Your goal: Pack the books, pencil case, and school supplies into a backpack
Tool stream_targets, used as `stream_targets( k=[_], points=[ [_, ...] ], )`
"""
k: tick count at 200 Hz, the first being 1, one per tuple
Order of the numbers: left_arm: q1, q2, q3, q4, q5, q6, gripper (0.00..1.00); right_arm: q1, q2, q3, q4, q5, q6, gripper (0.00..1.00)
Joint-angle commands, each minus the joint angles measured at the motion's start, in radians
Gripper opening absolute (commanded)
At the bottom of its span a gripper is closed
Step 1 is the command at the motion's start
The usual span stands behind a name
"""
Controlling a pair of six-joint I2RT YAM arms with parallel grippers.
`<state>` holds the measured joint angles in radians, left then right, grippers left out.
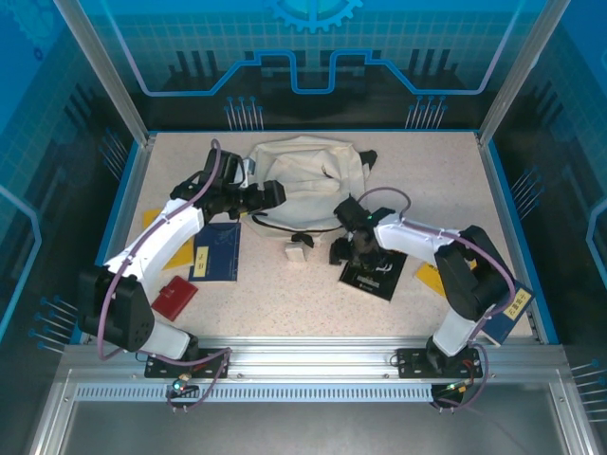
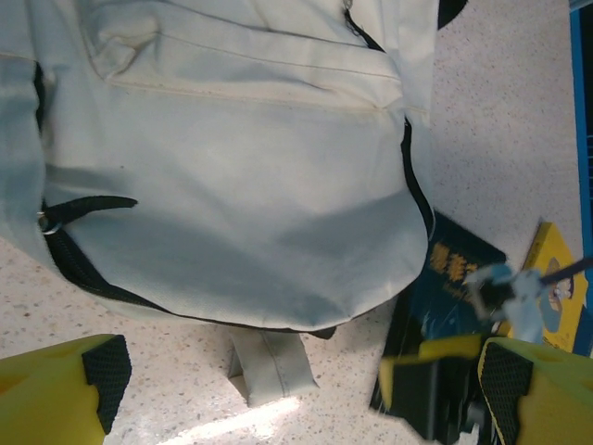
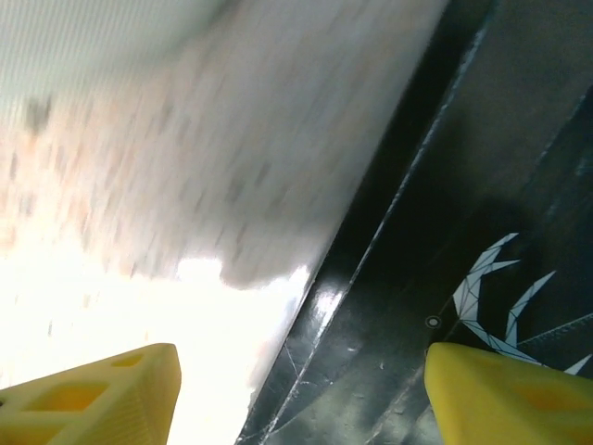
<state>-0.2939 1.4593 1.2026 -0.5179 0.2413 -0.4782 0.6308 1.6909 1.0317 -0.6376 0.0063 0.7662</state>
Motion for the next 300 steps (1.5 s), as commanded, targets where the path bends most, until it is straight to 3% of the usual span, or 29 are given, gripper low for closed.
stream_targets(
  k=[1, 28, 50, 88, 116, 177, 215, 300],
  points=[
    [-0.040, -0.017, -0.016, 0.016, 0.042, -0.030, 0.99, 0.026, -0.064, -0.042, -0.100, -0.083, 0.020, 0.71],
    [-0.103, -0.003, -0.015, 0.020, 0.041, -0.067, 0.99, -0.028, -0.184, -0.014, -0.172, 0.019, 0.026, 0.73],
    [-0.177, 0.012, -0.021, 0.034, 0.034, -0.112, 0.99, -0.129, -0.240, -0.029, -0.196, 0.063, 0.009, 0.75],
    [-0.306, 0.086, 0.015, 0.025, 0.036, -0.220, 0.98, -0.339, -0.261, -0.105, -0.139, -0.009, -0.067, 0.76],
    [-0.405, 0.144, 0.026, 0.045, 0.010, -0.241, 0.97, -0.410, -0.221, -0.127, -0.123, -0.030, -0.112, 0.79],
    [-0.528, 0.341, 0.092, 0.043, -0.058, -0.275, 0.84, -0.443, -0.129, -0.183, -0.055, -0.090, -0.168, 0.75],
    [-0.540, 0.467, 0.172, 0.047, -0.034, -0.269, 0.58, -0.444, -0.102, -0.200, -0.022, -0.099, -0.178, 0.63],
    [-0.547, 0.649, 0.320, -0.028, -0.061, -0.241, 0.41, -0.442, -0.106, -0.187, -0.040, -0.168, -0.207, 0.51]
  ],
)
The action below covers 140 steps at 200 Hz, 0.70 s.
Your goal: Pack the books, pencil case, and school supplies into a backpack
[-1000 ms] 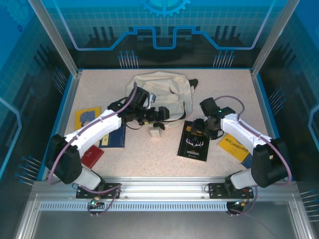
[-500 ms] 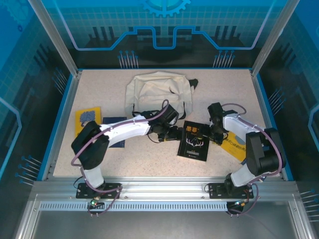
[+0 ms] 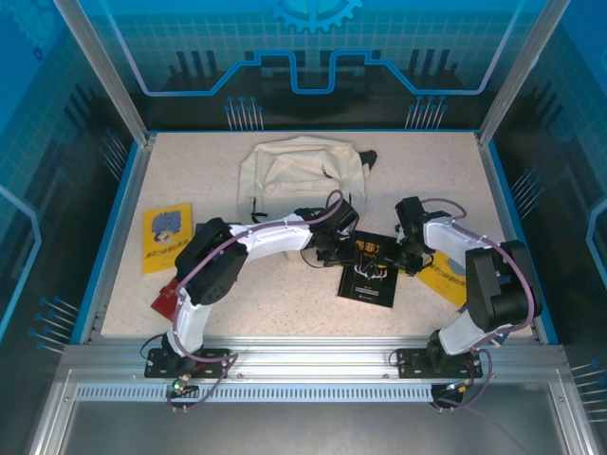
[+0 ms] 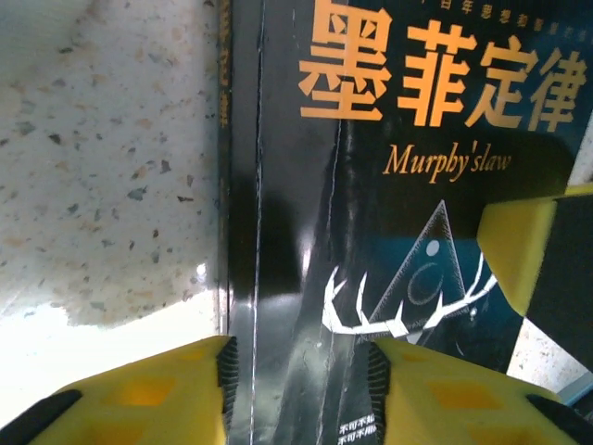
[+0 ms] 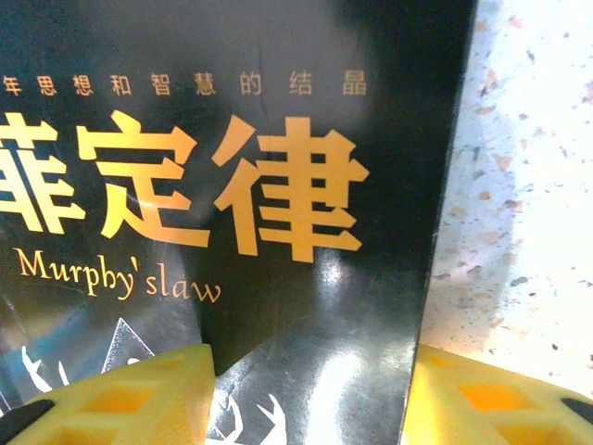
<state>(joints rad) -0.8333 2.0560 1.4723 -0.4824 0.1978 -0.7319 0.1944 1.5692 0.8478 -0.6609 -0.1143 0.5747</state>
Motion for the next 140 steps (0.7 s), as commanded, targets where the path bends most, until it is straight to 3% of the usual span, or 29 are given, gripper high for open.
stream_targets(
  k=[1, 63, 140],
  points=[
    [-0.008, 0.055, 0.053, -0.066, -0.018, 0.013, 0.41, -0.007, 0.014, -0.003, -0.017, -0.048, -0.016, 0.51],
    [-0.012, 0.109, 0.088, -0.130, -0.020, 0.022, 0.31, 0.020, -0.068, 0.072, -0.118, -0.131, -0.031, 0.42],
    [-0.012, 0.119, 0.082, -0.155, -0.045, 0.032, 0.23, 0.060, -0.118, 0.098, -0.142, -0.114, -0.003, 0.26]
  ],
)
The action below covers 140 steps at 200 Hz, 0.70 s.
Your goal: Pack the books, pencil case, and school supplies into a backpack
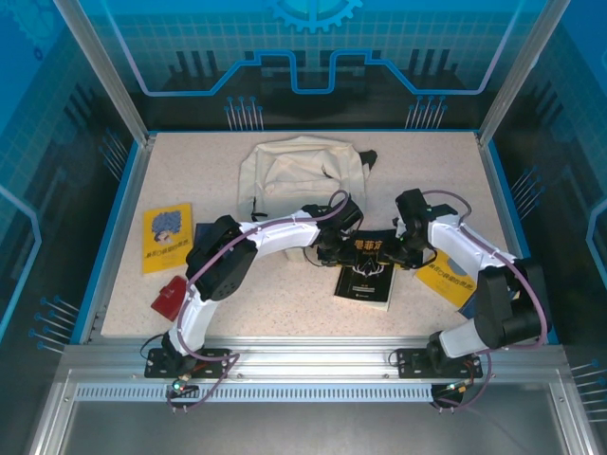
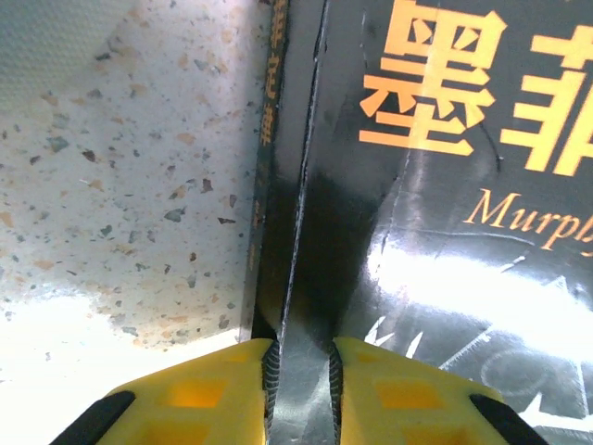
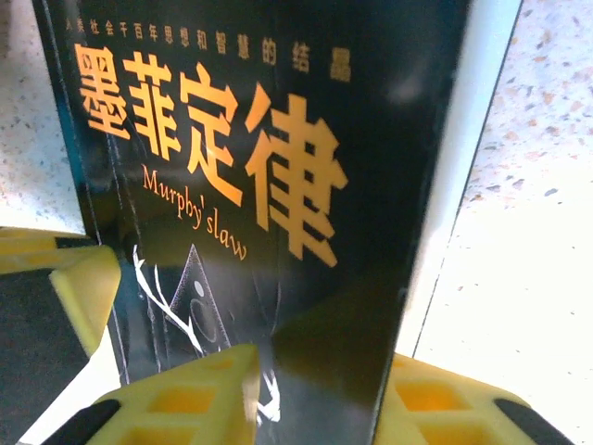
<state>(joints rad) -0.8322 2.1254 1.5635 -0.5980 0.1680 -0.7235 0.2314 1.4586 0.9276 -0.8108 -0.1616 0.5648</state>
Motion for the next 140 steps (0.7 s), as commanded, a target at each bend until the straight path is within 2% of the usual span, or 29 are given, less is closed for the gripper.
stream_targets(
  k=[1, 42, 66, 87, 100, 140],
  points=[
    [-0.013, 0.049, -0.009, -0.039, -0.016, 0.024, 0.22, 0.024, -0.008, 0.018, 0.008, -0.065, 0.006, 0.25],
    [-0.011, -0.002, 0.011, -0.065, -0.030, 0.061, 0.20, 0.020, -0.042, 0.009, 0.016, -0.043, -0.011, 0.06],
    [0.002, -0.045, 0.048, -0.073, -0.017, 0.078, 0.26, -0.001, -0.080, 0.012, 0.016, -0.031, -0.022, 0.00],
    [0.006, -0.110, 0.059, -0.062, -0.018, 0.096, 0.38, -0.023, -0.133, 0.013, 0.021, -0.062, -0.054, 0.00],
    [0.017, -0.153, 0.061, -0.061, -0.007, 0.104, 0.50, -0.039, -0.170, 0.018, 0.025, -0.093, -0.080, 0.00],
    [0.119, -0.290, 0.004, -0.048, 0.037, 0.120, 0.78, -0.087, -0.273, 0.080, 0.034, -0.215, -0.129, 0.00]
  ],
)
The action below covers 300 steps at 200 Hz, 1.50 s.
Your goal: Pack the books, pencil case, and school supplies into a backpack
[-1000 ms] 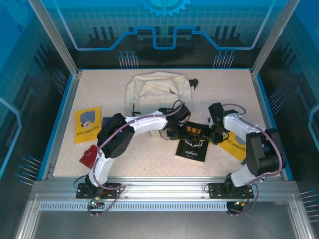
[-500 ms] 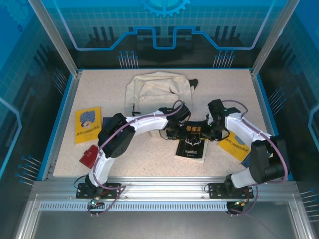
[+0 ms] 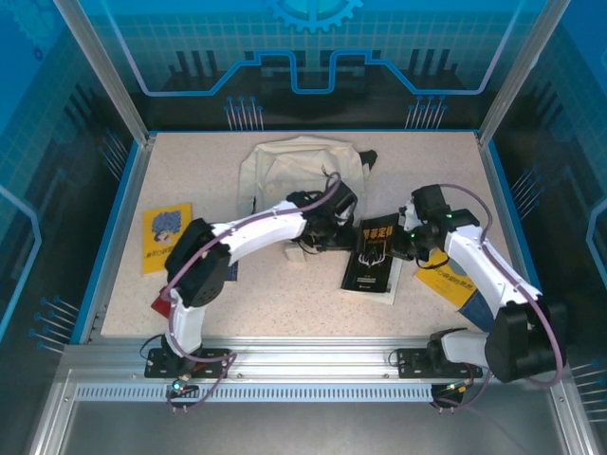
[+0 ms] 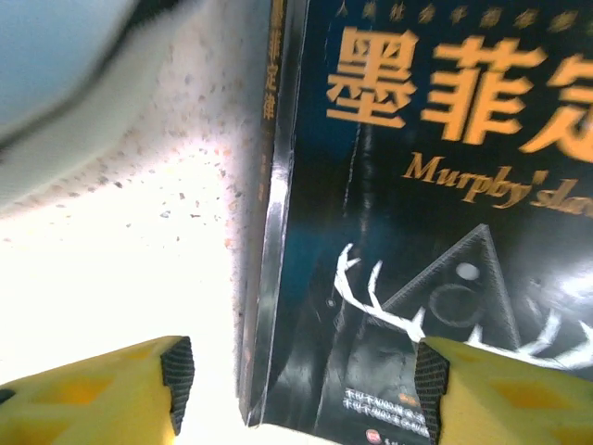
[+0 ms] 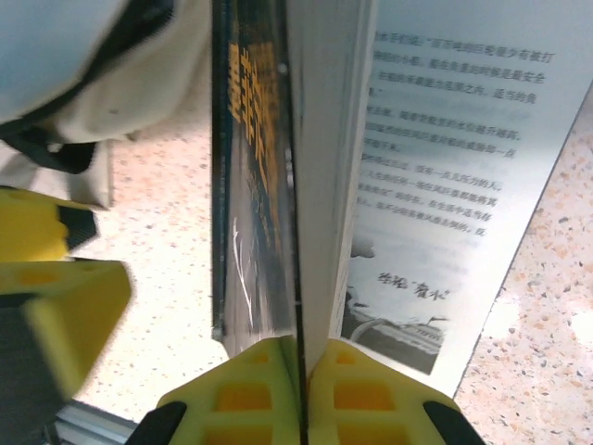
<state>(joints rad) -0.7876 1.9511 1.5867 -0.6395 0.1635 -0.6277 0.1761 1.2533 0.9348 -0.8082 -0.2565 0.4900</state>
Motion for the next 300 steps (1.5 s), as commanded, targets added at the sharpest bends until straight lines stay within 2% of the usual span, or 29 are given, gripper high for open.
stream_targets(
  k=[1, 11, 21, 31, 73, 108, 130, 166, 177, 206, 239, 266, 300],
  points=[
    [0.078, -0.120, -0.021, -0.005, 0.043, 0.025, 0.79, -0.032, -0.068, 0.075, 0.032, -0.124, -0.055, 0.00],
    [0.115, -0.152, -0.053, 0.017, 0.069, 0.025, 0.83, -0.039, -0.078, 0.102, 0.031, -0.165, -0.063, 0.00],
    [0.154, -0.184, -0.079, 0.029, 0.103, 0.039, 0.93, -0.040, -0.081, 0.131, 0.029, -0.193, -0.064, 0.00],
    [0.191, -0.221, -0.105, 0.042, 0.137, 0.057, 0.99, -0.041, -0.081, 0.155, 0.033, -0.232, -0.062, 0.00],
    [0.320, -0.384, -0.253, 0.172, 0.323, 0.066, 0.99, -0.030, -0.043, 0.220, 0.128, -0.418, -0.010, 0.00],
    [0.369, -0.472, -0.385, 0.346, 0.470, -0.010, 0.99, 0.020, 0.031, 0.264, 0.196, -0.504, 0.027, 0.00],
    [0.397, -0.496, -0.449, 0.428, 0.519, -0.064, 0.99, 0.042, 0.068, 0.284, 0.240, -0.557, 0.051, 0.00],
    [0.436, -0.493, -0.471, 0.428, 0.570, -0.071, 0.99, 0.062, 0.104, 0.299, 0.299, -0.642, 0.080, 0.00],
    [0.439, -0.487, -0.468, 0.449, 0.605, -0.081, 0.99, 0.067, 0.112, 0.304, 0.307, -0.661, 0.082, 0.00],
    [0.444, -0.468, -0.454, 0.434, 0.611, -0.087, 0.99, 0.076, 0.131, 0.318, 0.319, -0.690, 0.089, 0.00],
    [0.446, -0.437, -0.453, 0.507, 0.677, -0.138, 0.98, 0.086, 0.155, 0.321, 0.347, -0.718, 0.103, 0.00],
    [0.445, -0.451, -0.468, 0.587, 0.727, -0.172, 0.92, 0.089, 0.180, 0.330, 0.327, -0.713, 0.091, 0.00],
    [0.450, -0.485, -0.494, 0.649, 0.739, -0.194, 0.60, 0.083, 0.220, 0.360, 0.268, -0.685, 0.064, 0.00]
  ],
)
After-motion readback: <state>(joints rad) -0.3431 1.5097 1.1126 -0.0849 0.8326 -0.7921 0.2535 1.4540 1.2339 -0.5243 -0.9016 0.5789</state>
